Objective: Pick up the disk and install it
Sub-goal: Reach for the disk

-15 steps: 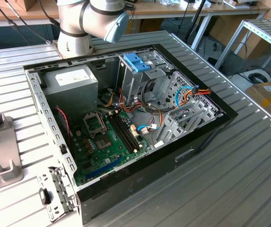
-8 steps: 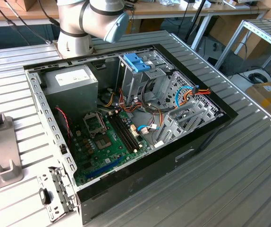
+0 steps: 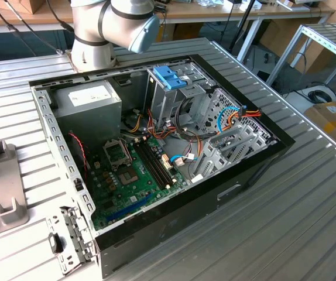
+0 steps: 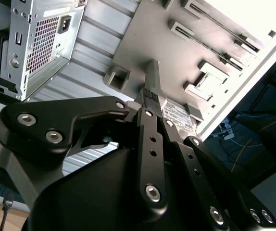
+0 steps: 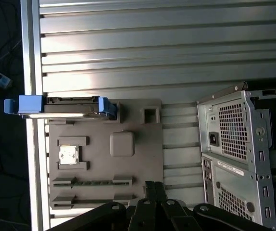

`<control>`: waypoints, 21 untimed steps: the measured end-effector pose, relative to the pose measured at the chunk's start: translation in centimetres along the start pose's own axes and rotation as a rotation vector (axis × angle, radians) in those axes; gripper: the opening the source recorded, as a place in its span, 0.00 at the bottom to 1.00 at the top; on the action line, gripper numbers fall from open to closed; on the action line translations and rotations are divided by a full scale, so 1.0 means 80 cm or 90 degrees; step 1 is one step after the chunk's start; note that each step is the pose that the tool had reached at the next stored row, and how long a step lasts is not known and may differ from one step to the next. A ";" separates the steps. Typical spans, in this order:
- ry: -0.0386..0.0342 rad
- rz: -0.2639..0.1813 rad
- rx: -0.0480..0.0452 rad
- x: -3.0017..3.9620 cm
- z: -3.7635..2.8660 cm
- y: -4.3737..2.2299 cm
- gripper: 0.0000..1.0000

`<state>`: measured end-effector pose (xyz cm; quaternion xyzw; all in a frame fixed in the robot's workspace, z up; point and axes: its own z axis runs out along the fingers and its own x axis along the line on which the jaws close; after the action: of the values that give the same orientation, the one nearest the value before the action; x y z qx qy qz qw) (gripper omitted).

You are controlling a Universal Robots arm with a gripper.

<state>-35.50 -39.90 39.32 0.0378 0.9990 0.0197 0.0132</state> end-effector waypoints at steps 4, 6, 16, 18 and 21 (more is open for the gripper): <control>0.0000 0.000 0.0000 0.0035 -0.0001 -0.0003 0.10; 0.0000 0.000 0.0000 0.0109 -0.0003 -0.0008 0.10; 0.0000 0.000 0.0000 0.0220 -0.0007 -0.0016 0.10; 0.0000 0.000 0.0000 0.0233 -0.0007 -0.0017 0.10; 0.0000 0.000 0.0000 0.0249 -0.0007 -0.0019 0.10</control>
<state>-37.50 -39.89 39.33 0.0379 0.9990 0.0197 0.0131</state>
